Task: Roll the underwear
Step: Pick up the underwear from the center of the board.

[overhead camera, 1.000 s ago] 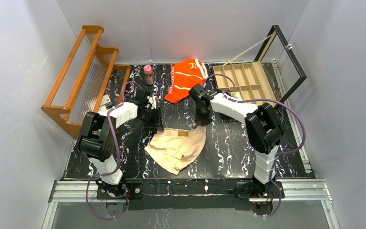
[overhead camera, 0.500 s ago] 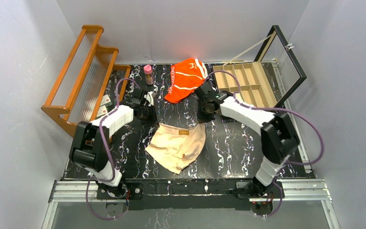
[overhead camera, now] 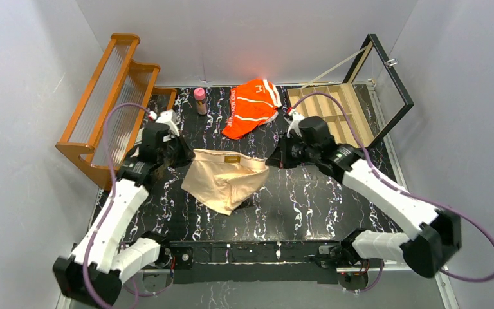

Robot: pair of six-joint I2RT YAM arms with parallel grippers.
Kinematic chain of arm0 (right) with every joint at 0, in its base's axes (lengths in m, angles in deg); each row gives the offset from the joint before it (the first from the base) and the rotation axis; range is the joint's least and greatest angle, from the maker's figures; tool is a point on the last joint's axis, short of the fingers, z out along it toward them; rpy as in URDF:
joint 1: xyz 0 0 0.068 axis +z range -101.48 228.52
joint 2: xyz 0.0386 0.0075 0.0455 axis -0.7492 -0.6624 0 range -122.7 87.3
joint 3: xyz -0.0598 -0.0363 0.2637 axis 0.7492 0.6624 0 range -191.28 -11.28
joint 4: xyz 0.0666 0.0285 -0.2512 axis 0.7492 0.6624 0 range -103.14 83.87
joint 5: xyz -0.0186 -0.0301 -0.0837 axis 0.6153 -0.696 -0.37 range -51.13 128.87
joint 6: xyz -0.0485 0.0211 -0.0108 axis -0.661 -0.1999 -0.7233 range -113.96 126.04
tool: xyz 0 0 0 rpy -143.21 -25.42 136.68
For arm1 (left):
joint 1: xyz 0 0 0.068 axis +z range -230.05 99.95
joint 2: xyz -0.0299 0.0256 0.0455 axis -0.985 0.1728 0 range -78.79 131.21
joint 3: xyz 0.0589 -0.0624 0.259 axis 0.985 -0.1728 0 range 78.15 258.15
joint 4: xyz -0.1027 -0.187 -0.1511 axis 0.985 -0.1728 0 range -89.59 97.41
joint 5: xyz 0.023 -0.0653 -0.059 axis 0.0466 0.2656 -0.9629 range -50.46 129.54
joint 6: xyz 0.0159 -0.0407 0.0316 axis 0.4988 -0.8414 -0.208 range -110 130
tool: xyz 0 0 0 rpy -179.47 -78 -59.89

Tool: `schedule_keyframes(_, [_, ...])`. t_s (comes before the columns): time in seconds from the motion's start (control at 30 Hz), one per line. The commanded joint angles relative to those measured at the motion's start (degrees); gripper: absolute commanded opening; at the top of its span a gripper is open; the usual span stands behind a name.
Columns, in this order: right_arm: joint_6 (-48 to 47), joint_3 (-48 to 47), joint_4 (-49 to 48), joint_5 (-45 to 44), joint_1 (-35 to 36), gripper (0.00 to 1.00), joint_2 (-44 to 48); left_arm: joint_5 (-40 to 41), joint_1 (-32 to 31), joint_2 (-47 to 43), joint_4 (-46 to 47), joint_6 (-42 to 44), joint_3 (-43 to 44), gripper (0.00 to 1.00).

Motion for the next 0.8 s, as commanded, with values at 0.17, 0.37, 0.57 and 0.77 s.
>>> schedule_keyframes(0.17, [1.0,3.1,-10.2,34.3,-0.2,0.04,16.1,2.6,0.0,-19.3,-18.8,-5.8,12.3,0.0])
schedule_keyframes(0.37, [2.0,4.9,-8.6,32.7,-0.2,0.04,22.5,-1.2,0.0,-20.8,-29.4,-7.7,19.5,0.0])
schedule_keyframes(0.57, [0.3,3.1,4.6,3.9,-2.2,0.07,9.1,1.6,0.0,-9.6,-27.7,-7.1,13.7,0.0])
schedule_keyframes(0.77, [-6.2,-2.9,1.1,-0.7,-8.9,0.09,-15.9,6.5,0.1,9.5,-8.2,-6.4,3.9,0.0])
